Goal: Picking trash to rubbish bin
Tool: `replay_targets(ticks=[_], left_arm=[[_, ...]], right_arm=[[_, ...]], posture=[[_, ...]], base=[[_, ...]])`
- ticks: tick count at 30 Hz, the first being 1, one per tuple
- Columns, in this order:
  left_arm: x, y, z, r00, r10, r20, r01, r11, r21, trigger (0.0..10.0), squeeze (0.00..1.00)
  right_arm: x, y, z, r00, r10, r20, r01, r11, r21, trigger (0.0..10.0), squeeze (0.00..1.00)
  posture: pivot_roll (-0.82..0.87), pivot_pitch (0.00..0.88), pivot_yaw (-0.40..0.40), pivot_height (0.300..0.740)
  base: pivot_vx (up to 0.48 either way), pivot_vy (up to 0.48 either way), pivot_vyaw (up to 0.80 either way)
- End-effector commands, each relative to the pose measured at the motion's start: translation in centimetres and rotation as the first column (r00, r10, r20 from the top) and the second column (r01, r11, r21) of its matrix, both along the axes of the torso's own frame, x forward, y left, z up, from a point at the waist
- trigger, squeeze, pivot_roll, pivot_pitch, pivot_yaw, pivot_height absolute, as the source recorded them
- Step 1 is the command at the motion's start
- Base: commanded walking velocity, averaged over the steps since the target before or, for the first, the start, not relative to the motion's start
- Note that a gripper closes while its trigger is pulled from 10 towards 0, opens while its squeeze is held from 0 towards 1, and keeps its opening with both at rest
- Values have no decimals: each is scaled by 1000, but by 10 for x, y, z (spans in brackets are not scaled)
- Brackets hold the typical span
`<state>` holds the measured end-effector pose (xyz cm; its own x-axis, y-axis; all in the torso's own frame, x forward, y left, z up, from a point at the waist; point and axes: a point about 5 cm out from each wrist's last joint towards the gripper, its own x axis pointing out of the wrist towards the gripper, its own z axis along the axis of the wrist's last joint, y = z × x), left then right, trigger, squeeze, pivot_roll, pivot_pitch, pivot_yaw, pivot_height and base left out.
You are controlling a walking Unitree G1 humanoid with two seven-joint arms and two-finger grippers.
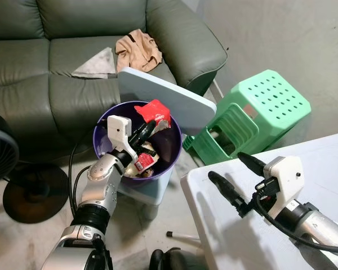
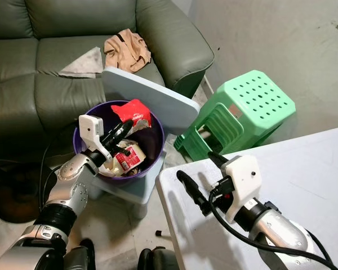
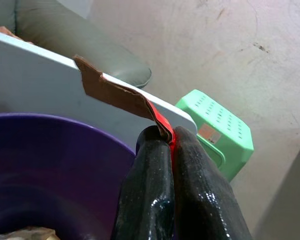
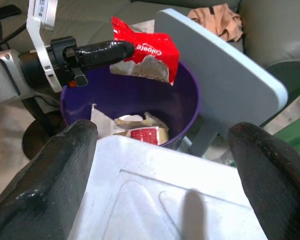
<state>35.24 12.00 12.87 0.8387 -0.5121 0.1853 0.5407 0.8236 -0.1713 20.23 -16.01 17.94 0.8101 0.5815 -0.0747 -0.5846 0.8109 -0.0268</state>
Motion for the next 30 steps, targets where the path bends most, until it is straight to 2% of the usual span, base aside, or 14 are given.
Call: replay_targets(ticks=[1, 11, 12, 15, 16, 17, 30], left_arm=[[0, -4, -3, 1000, -11, -10, 11, 1000, -2, 10000, 0], [3, 2, -3, 999, 36, -17, -36, 999, -6, 10000, 0], [3, 2, -4, 999, 35, -19, -35, 999, -4, 10000, 0], [3, 2, -5, 999, 32, -22, -32, 999, -1, 10000, 0], [3, 3, -5, 999, 26, -26, -26, 1000, -10, 10000, 969], [3, 4, -5, 999, 21, -30, -21, 1000, -22, 10000, 1000], [5, 8, -3, 999, 28, -22, -29, 999, -25, 10000, 1000]], right_arm=[[-2, -5, 4, 1000, -8, -2, 8, 1000, -8, 10000, 1000], [0, -7, 8, 1000, -15, -4, 15, 1000, -26, 10000, 1000], [0, -7, 8, 1000, -17, -3, 17, 999, -28, 10000, 0], [1, -7, 9, 1000, -17, -5, 17, 999, -27, 10000, 0], [1, -7, 8, 1000, -21, -7, 21, 999, -24, 10000, 0], [1, -7, 8, 1000, -20, -8, 20, 999, -26, 10000, 0], [1, -7, 9, 1000, -14, -13, 14, 1000, -15, 10000, 0]], posture=[[-218, 299, -244, 715], [-221, 293, -249, 715], [-221, 295, -250, 715], [-218, 296, -252, 715], [-218, 295, -251, 715], [-219, 296, -250, 715], [-216, 296, -250, 715]], base=[[0, 0, 0], [0, 0, 0], [0, 0, 0], [0, 0, 0], [0, 0, 0], [0, 0, 0], [0, 0, 0]])
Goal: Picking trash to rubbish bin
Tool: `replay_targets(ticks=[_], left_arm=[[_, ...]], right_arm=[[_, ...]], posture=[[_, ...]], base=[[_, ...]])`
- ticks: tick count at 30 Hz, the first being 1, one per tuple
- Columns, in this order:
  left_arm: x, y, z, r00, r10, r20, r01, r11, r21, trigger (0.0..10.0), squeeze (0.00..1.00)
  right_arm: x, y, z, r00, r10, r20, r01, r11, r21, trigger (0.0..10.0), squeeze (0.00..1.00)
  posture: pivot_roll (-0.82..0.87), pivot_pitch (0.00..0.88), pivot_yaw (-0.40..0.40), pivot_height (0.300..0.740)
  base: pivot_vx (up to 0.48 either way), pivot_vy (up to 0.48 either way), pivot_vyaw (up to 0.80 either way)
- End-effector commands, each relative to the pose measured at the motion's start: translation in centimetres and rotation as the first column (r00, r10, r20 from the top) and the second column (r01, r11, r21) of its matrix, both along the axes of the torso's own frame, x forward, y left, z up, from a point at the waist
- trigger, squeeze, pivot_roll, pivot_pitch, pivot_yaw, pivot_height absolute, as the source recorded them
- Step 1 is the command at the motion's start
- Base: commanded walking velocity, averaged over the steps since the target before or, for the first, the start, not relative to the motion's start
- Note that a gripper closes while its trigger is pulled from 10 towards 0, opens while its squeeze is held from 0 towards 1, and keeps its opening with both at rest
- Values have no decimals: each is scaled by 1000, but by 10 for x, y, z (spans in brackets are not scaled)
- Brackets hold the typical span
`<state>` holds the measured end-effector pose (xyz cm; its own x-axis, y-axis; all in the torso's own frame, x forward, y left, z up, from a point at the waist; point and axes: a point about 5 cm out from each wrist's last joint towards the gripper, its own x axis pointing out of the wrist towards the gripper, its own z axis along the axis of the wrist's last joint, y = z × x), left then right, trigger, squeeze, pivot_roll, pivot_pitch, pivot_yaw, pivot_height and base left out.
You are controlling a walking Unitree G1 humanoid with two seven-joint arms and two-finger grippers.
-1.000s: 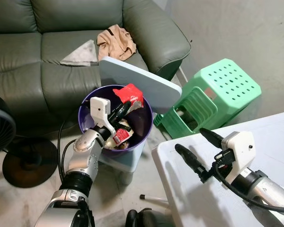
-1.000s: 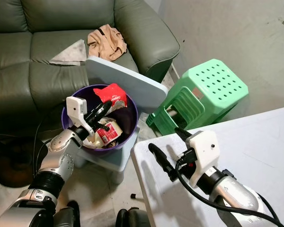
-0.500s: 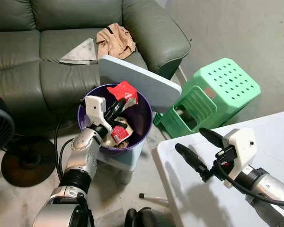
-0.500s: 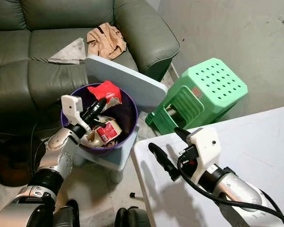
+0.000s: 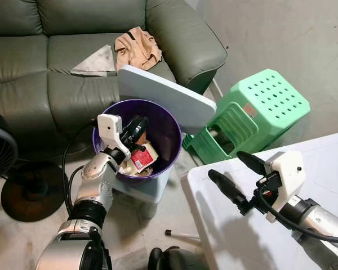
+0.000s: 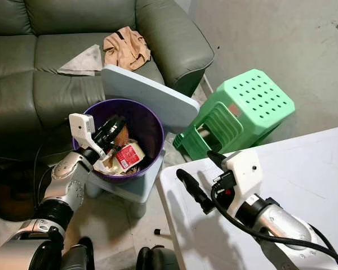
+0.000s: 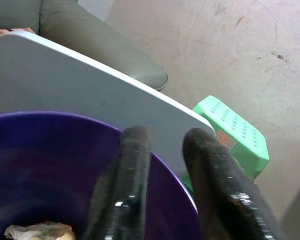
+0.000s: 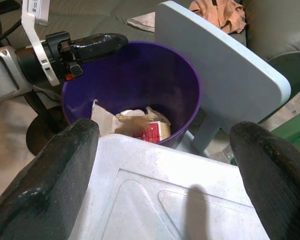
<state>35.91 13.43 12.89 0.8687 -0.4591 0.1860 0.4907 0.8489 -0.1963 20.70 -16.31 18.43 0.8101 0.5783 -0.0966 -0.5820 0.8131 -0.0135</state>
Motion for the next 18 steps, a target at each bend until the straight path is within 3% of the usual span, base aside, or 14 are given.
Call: replay_targets(ticks=[1, 7, 13, 14, 15, 16, 18], left_arm=[[-1, -5, -3, 1000, -28, -9, 28, 1000, -5, 10000, 1000], [0, -3, -2, 1000, -24, -5, 24, 1000, -8, 10000, 1000], [1, 2, 3, 999, 46, 10, -46, 999, -9, 10000, 1000], [1, 2, 3, 998, 56, 13, -56, 998, -8, 10000, 863], [1, 3, 3, 998, 62, 14, -62, 998, -8, 10000, 863], [0, 4, 2, 997, 82, 15, -82, 997, -1, 10000, 0], [-2, 3, 3, 995, 96, 20, -96, 995, 2, 10000, 0]], right_arm=[[-3, -3, 4, 1000, -10, 12, 10, 1000, -14, 10000, 0], [-3, -2, 4, 1000, -12, 14, 13, 1000, -10, 10000, 0], [5, -2, 0, 998, -55, 23, 54, 997, 50, 10000, 0], [7, -2, -1, 997, -71, 25, 69, 996, 64, 10000, 0], [9, -2, -1, 996, -81, 26, 79, 994, 73, 10000, 0], [14, -1, -5, 993, -116, 29, 113, 988, 103, 10000, 0], [23, -2, -10, 985, -167, 40, 161, 980, 118, 10000, 0]], posture=[[-213, 298, -248, 715], [-209, 295, -242, 715], [-176, 280, -214, 715], [-161, 274, -201, 715], [-161, 274, -201, 715], [-130, 261, -174, 715], [-105, 249, -156, 715]], base=[[0, 0, 0], [0, 0, 0], [0, 0, 0], [0, 0, 0], [0, 0, 0], [0, 0, 0], [0, 0, 0]])
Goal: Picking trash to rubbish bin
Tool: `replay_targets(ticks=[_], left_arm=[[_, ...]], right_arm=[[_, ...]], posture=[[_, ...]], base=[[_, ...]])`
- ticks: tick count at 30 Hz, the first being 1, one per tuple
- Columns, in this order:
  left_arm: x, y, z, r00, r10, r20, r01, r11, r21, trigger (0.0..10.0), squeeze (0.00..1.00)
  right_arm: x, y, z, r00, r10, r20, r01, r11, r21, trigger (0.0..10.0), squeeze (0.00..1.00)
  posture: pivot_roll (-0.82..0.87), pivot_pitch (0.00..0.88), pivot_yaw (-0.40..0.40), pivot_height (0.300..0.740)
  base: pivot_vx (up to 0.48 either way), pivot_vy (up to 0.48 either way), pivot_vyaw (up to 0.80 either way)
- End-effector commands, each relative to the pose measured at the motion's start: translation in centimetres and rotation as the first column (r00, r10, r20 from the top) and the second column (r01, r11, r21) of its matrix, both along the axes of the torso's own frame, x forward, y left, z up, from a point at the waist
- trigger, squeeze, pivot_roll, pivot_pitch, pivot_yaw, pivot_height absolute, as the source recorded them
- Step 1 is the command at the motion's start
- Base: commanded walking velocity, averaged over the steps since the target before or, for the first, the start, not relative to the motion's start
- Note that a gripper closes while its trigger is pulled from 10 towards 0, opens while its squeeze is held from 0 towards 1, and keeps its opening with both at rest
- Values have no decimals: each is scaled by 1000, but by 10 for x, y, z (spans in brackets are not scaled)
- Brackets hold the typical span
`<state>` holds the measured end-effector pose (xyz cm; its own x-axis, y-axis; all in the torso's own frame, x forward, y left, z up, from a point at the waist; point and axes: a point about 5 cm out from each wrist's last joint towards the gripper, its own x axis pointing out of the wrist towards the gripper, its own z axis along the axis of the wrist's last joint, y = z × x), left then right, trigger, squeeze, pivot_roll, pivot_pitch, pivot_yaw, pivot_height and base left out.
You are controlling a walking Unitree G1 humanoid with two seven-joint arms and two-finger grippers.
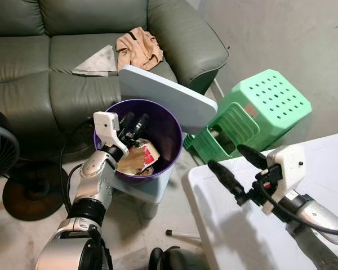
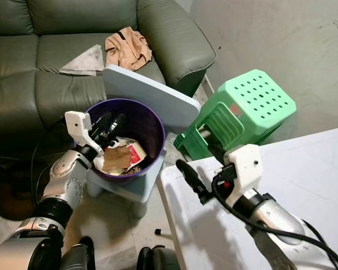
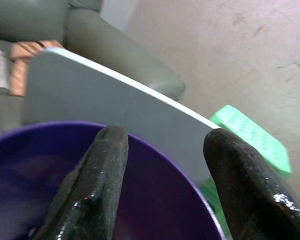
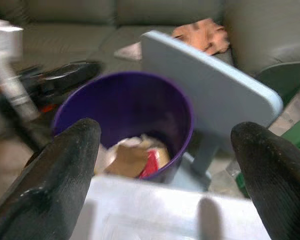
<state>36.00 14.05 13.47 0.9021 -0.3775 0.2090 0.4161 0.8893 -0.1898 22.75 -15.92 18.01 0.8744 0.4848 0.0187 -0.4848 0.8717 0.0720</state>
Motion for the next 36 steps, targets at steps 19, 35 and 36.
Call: replay_targets(ticks=[19, 35, 36], left_arm=[[-10, -2, 35, 987, 144, 72, -146, 989, 29, 10000, 0], [-33, 14, 38, 986, 164, -9, -164, 986, 15, 10000, 0], [-32, 15, 39, 986, 168, -14, -168, 986, 11, 10000, 0]], right_arm=[[69, -6, -32, 928, -362, 92, 353, 930, 103, 10000, 0], [72, 9, -35, 930, -346, 128, 333, 936, 110, 10000, 0], [72, 8, -35, 929, -346, 129, 335, 937, 102, 10000, 0]], posture=[[90, 68, 3, 715], [68, 20, 12, 715], [68, 18, 10, 715]], base=[[0, 0, 0], [0, 0, 0], [0, 0, 0]])
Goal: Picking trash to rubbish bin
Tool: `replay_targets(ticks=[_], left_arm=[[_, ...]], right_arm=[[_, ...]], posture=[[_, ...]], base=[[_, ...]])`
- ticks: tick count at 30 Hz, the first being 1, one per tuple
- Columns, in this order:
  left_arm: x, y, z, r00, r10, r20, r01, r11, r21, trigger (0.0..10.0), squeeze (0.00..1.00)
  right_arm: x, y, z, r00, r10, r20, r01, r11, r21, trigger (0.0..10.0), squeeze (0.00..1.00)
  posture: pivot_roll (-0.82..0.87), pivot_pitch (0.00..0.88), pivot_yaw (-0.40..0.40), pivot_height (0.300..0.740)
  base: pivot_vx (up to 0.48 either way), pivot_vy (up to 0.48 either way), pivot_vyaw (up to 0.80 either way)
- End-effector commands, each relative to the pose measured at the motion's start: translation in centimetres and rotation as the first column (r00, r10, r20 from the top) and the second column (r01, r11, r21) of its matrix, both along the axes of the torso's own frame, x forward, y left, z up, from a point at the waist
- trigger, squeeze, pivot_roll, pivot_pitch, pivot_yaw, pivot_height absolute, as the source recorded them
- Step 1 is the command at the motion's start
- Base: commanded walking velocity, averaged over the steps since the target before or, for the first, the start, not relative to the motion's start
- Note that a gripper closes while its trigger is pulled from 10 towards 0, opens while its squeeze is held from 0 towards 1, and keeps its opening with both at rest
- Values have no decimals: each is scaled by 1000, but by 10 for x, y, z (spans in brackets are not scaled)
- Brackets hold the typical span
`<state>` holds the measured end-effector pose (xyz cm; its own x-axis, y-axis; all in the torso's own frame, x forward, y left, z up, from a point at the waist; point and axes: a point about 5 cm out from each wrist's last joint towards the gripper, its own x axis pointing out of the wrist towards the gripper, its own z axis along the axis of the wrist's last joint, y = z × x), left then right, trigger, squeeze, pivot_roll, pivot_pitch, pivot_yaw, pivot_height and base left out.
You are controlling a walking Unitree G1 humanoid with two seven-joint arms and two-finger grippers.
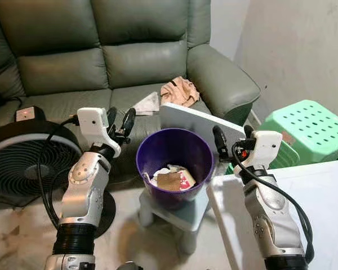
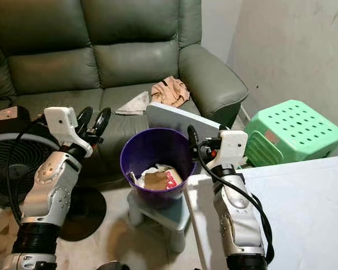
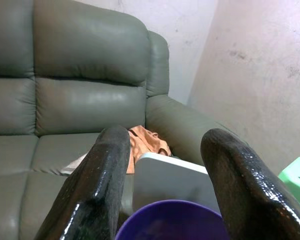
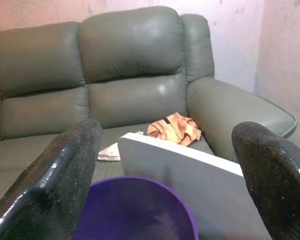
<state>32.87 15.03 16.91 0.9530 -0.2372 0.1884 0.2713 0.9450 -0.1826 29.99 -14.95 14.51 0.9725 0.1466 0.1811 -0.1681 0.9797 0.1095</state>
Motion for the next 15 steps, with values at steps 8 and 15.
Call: replay_targets(ticks=[8, 15], left_arm=[[3, 9, 3, 998, 56, -27, -56, 998, -14, 10000, 0], [7, 10, 4, 997, 71, -37, -72, 997, -20, 10000, 0]], right_arm=[[3, -5, 2, 1000, -13, 8, 13, 1000, -20, 10000, 0], [4, -2, 3, 1000, 1, 15, -1, 1000, -22, 10000, 0]], posture=[[58, 9, 1, 715], [49, 0, -7, 715]], base=[[0, 179, 0], [0, 388, 0]])
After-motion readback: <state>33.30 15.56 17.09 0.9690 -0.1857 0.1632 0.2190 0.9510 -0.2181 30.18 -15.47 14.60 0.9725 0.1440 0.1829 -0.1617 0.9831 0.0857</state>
